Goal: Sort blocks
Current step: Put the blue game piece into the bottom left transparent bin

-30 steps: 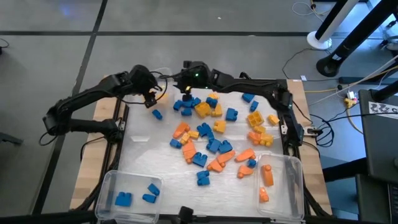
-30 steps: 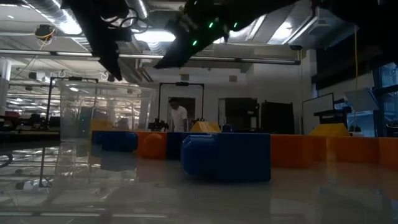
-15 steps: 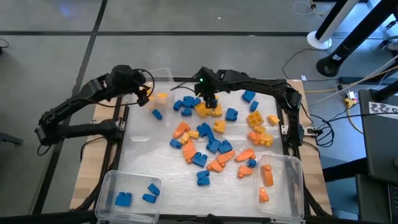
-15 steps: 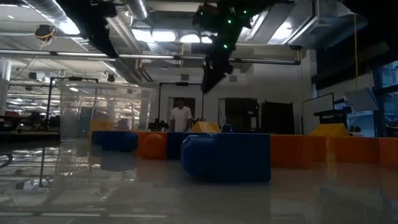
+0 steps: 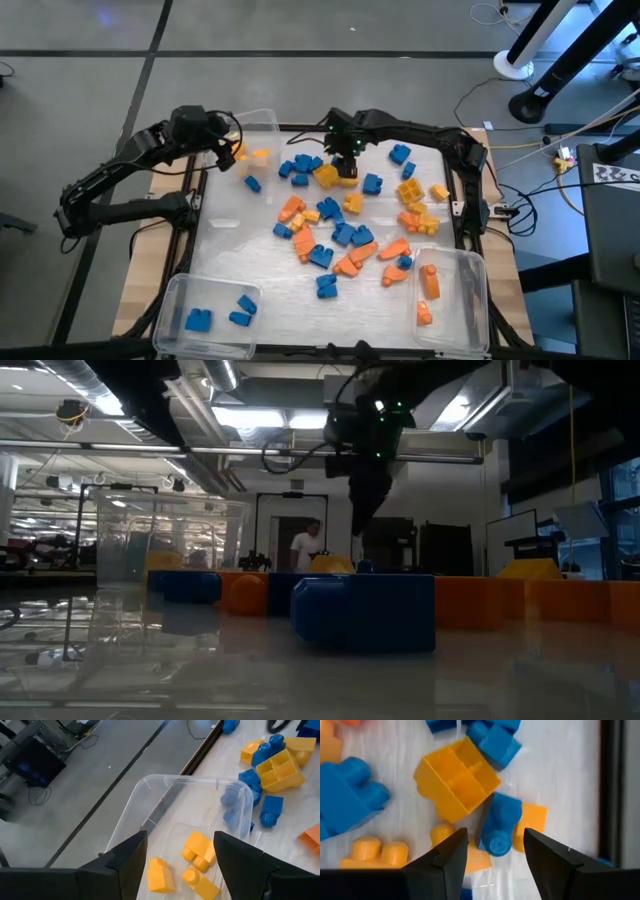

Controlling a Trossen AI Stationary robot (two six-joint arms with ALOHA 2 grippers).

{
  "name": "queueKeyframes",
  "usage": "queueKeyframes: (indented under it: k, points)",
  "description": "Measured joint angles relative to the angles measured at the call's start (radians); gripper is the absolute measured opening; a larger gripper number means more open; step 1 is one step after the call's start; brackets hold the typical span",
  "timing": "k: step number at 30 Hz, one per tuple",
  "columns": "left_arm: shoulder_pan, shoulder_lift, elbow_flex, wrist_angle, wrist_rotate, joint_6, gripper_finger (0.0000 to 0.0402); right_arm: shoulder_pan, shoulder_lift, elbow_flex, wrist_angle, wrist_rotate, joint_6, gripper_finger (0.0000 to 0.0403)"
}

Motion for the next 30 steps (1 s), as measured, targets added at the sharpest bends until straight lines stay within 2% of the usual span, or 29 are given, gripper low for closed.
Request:
queueKeyframes:
  k: [7,19,30]
  points:
    - [0.0,0.0,0.0,-0.038,0.0,0.0,0.0218,-0.031,0.0,-0.05,0.032,-0.024,0.025,0.0193]
    - [0.0,0.0,0.0,-0.035,0.0,-0.003,0.0218,-0.028,0.0,-0.141,0.147,0.009,0.029,0.0193]
    - [0.0,0.001,0.0,-0.035,0.0,-0.02,0.0218,-0.027,0.0,-0.156,0.164,0.043,0.03,0.0193]
